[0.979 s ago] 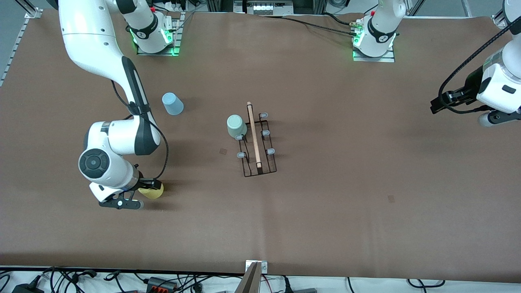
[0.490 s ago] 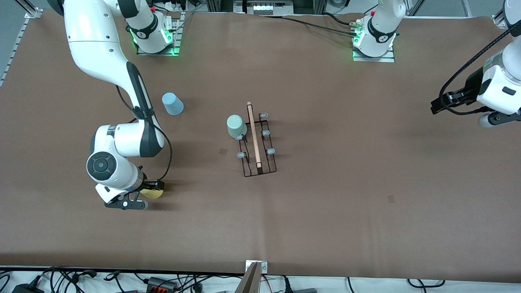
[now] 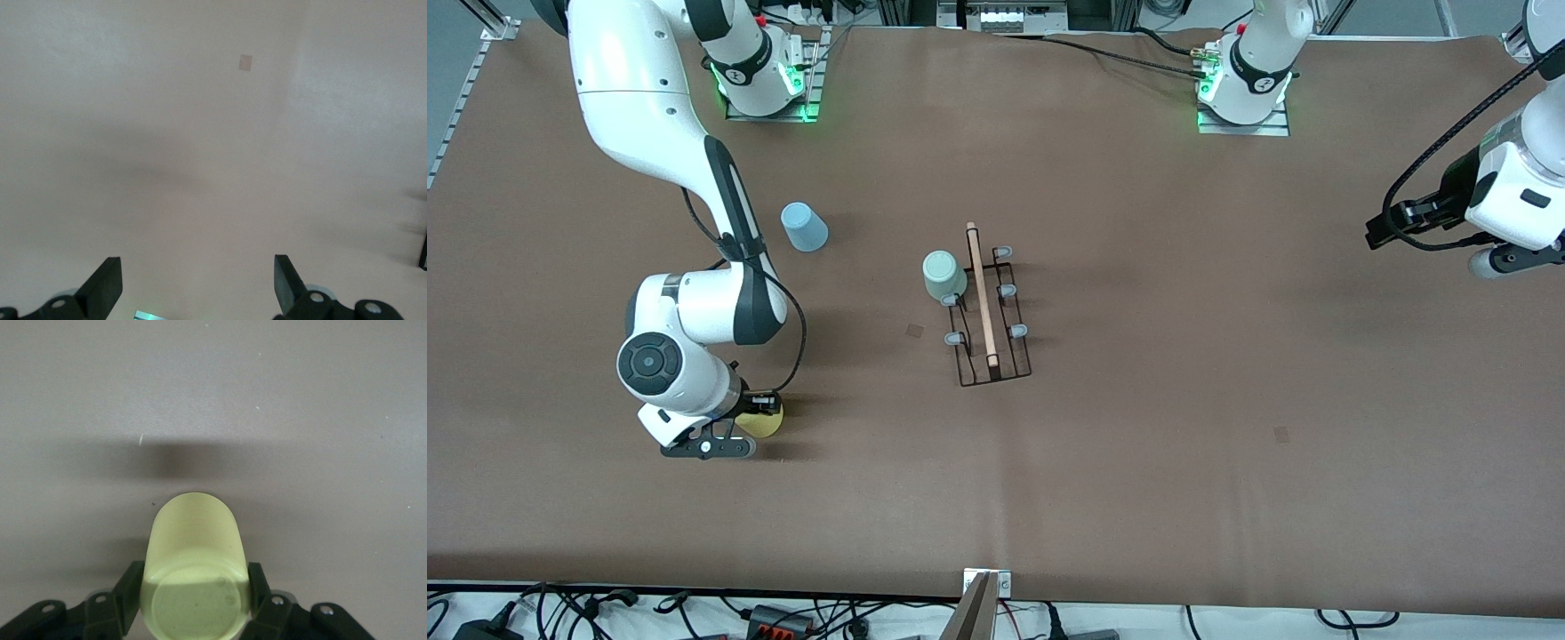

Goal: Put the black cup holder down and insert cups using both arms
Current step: 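Carry the yellow cup with the right gripper over to the holder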

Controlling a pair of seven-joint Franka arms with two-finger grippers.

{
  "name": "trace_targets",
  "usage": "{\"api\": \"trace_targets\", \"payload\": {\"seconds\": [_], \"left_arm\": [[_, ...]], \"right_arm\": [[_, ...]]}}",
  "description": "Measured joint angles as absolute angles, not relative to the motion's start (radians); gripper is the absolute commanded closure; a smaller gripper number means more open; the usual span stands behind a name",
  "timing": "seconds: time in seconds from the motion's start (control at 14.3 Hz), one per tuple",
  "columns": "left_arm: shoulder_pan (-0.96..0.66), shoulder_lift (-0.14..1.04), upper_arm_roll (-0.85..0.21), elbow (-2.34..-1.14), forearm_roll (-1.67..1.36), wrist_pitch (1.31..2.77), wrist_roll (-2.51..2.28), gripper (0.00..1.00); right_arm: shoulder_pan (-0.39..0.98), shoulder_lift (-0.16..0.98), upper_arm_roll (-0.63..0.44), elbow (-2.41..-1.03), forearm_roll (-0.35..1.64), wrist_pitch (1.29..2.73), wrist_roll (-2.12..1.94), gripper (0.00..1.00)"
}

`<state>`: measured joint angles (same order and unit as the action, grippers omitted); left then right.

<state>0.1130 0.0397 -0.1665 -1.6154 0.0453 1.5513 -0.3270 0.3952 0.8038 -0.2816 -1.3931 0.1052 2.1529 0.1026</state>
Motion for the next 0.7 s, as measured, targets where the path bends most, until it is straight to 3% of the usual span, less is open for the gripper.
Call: {"api": "trace_targets", "payload": {"seconds": [0.49,0.7], "left_arm": [[0.113,0.040,-0.169,-1.615,0.037,1.551,-0.327,0.00],[0.113,0.040,-0.169,-1.615,0.035,1.551,-0.327,0.00]], "right_arm": [[0.411,0.734,-0.137,-1.103,0.114,1.796,0.179,0.92],[0.438,0.708,-0.035,-1.069,0.114,1.767,0.296,0.91]]}}
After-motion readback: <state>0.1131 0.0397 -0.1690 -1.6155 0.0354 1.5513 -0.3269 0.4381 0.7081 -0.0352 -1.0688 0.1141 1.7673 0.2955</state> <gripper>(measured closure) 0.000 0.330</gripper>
